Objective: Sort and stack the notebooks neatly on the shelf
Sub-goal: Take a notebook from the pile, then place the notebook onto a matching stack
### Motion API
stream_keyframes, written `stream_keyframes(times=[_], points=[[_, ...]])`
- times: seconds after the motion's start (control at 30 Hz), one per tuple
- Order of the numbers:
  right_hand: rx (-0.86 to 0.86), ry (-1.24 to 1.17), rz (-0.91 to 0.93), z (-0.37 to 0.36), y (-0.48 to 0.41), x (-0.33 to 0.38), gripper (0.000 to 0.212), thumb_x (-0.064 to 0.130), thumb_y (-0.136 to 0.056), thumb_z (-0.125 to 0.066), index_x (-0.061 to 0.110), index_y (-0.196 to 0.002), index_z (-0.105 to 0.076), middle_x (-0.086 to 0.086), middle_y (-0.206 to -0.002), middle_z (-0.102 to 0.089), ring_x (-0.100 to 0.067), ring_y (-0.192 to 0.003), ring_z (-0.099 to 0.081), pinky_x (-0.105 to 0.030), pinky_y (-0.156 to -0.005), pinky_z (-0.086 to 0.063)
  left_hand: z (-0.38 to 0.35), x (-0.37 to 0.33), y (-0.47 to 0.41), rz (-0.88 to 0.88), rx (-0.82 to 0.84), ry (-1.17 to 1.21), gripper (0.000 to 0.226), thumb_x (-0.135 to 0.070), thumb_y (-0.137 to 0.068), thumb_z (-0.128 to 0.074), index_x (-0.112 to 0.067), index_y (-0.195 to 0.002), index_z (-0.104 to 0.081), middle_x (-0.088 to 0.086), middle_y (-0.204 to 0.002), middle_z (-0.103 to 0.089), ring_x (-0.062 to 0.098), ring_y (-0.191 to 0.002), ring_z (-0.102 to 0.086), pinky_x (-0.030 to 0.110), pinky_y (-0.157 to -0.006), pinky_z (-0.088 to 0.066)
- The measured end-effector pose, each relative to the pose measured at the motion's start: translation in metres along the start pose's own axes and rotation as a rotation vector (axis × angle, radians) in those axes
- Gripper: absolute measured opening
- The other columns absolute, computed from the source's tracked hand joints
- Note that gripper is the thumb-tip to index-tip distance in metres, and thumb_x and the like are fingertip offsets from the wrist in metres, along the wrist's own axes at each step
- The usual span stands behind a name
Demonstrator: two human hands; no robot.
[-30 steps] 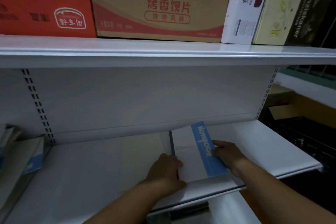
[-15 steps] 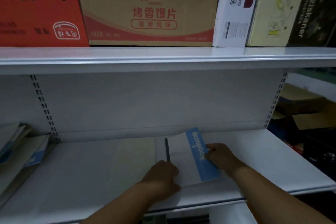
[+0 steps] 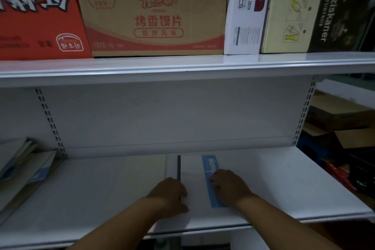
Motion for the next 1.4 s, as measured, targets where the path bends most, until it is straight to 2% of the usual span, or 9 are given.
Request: stream_keyframes(times=[0.3,0.47,0.53,0.63,0.77,0.87,1.1,1.3,1.4], points=[[-0.021,0.062,0.082,-0.004,-0.006,-0.004,0.034,0.025,-0.095,-0.041,0.018,-0.124,-0.055,-0.002,-0.131,-0.051,-0.02,-0.119,-0.048,-0.029,-0.097,-0.041,0.015,-0.002,0.015,0.022,-0.04,-0.053,0.051,-0.046,-0.088,-0.054,-0.024,-0.134,-0.045,0.0,-0.143,-0.038,0.018,-0.129,-0.037,0.029,-0.108,-0.03],[0.036,0.183,0.071,0.002,-0.008,0.005,0.034,0.023,-0.092,-0.046,0.013,-0.124,-0.054,-0.008,-0.132,-0.049,-0.024,-0.118,-0.05,-0.032,-0.097,-0.044,0.041,0.035,0.034,0.067,-0.108,-0.202,0.06,-0.053,-0.093,-0.039,-0.029,-0.146,-0.023,-0.007,-0.158,-0.01,0.014,-0.145,-0.008,0.032,-0.117,-0.01],[0.016,0.241,0.093,0.007,-0.006,0.015,0.042,0.027,-0.093,-0.045,0.014,-0.133,-0.047,-0.009,-0.144,-0.038,-0.025,-0.129,-0.041,-0.031,-0.104,-0.038,0.052,0.054,0.044,0.092,-0.078,-0.289,0.064,-0.055,-0.093,-0.036,-0.029,-0.148,-0.016,-0.006,-0.159,-0.004,0.014,-0.146,-0.003,0.033,-0.118,-0.006],[0.025,0.222,0.156,0.006,0.0,0.047,0.056,0.034,-0.097,-0.038,0.021,-0.148,-0.02,-0.009,-0.158,-0.006,-0.023,-0.146,-0.011,-0.034,-0.119,-0.012,0.069,0.084,0.066,0.155,-0.062,-0.344,0.067,-0.057,-0.092,-0.034,-0.028,-0.149,-0.012,-0.006,-0.159,-0.004,0.014,-0.146,-0.004,0.032,-0.118,-0.006],[0.074,0.206,0.29,-0.005,0.005,0.128,0.065,0.037,-0.097,-0.038,0.025,-0.15,-0.002,-0.004,-0.158,0.013,-0.021,-0.147,0.005,-0.035,-0.119,0.0,0.081,0.122,0.106,0.223,-0.095,-0.315,0.069,-0.058,-0.092,-0.034,-0.031,-0.149,-0.005,-0.007,-0.159,0.001,0.014,-0.146,0.001,0.034,-0.118,-0.003],[0.076,0.237,0.406,-0.013,0.015,0.199,0.065,0.036,-0.096,-0.04,0.026,-0.15,-0.005,-0.004,-0.159,0.011,-0.021,-0.147,0.005,-0.036,-0.119,-0.001,0.087,0.154,0.145,0.21,-0.165,-0.311,0.069,-0.059,-0.091,-0.033,-0.032,-0.148,-0.005,-0.005,-0.159,0.004,0.016,-0.146,0.003,0.036,-0.118,-0.002],[0.081,0.265,0.507,-0.041,0.039,0.343,0.066,0.034,-0.093,-0.045,0.025,-0.149,-0.012,-0.007,-0.159,0.001,-0.024,-0.146,-0.004,-0.037,-0.119,-0.013,0.09,0.246,0.239,0.262,-0.252,-0.298,0.066,-0.055,-0.094,-0.03,-0.027,-0.149,-0.008,0.002,-0.159,-0.001,0.019,-0.146,0.0,0.037,-0.118,-0.007],[0.16,0.197,0.487,-0.063,0.048,0.418,0.065,0.036,-0.093,-0.045,0.024,-0.149,-0.014,-0.003,-0.159,-0.004,-0.019,-0.147,-0.006,-0.037,-0.118,-0.016,0.084,0.321,0.296,0.311,-0.241,-0.226,0.063,-0.052,-0.096,-0.028,-0.024,-0.149,-0.01,0.001,-0.159,-0.004,0.016,-0.146,0.0,0.039,-0.12,-0.009],[0.199,0.112,0.468,-0.075,0.047,0.439,0.064,0.039,-0.092,-0.047,0.024,-0.148,-0.02,-0.001,-0.158,-0.014,-0.017,-0.145,-0.014,-0.032,-0.116,-0.018,0.083,0.351,0.309,0.345,-0.232,-0.187,0.062,-0.051,-0.096,-0.028,-0.026,-0.149,-0.009,0.0,-0.159,-0.006,0.015,-0.146,-0.002,0.038,-0.12,-0.01]])
Point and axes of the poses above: each hand's wrist, its own y-axis away from the middle knuckle, its own z-axis out of the back of the hand, x = y × z, the point moved 5 cm from there along -y, towards the middle knuckle
